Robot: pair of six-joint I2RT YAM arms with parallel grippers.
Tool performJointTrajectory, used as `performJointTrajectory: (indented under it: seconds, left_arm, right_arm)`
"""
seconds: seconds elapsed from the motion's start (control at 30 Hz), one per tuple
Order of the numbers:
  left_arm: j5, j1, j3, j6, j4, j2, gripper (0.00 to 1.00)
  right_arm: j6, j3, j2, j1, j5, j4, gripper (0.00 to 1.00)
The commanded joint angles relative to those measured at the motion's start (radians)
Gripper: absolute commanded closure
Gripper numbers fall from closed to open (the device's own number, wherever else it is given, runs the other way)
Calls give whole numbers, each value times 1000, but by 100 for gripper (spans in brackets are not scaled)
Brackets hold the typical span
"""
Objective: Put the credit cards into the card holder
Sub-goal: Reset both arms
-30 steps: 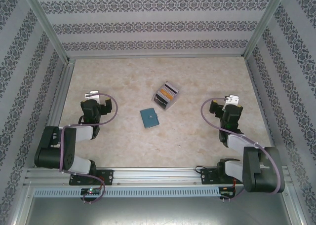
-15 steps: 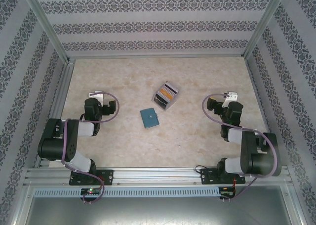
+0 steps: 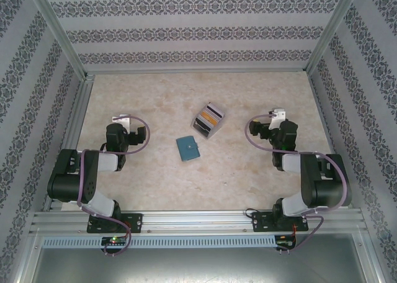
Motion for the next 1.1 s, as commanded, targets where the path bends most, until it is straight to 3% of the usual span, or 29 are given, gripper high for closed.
performJointTrajectory:
  seconds: [0.0,0.3,1.07]
  left_arm:
    - [11,10,18,25,47,5,0]
    - [11,10,19,25,49,4,0]
    - [11,9,18,25,49,4,0]
  right_arm:
    - [-31,3,4,6,30,15,2]
    - [-41,1,6,43,137,22,2]
    - [-41,0,4,44,138,24,2]
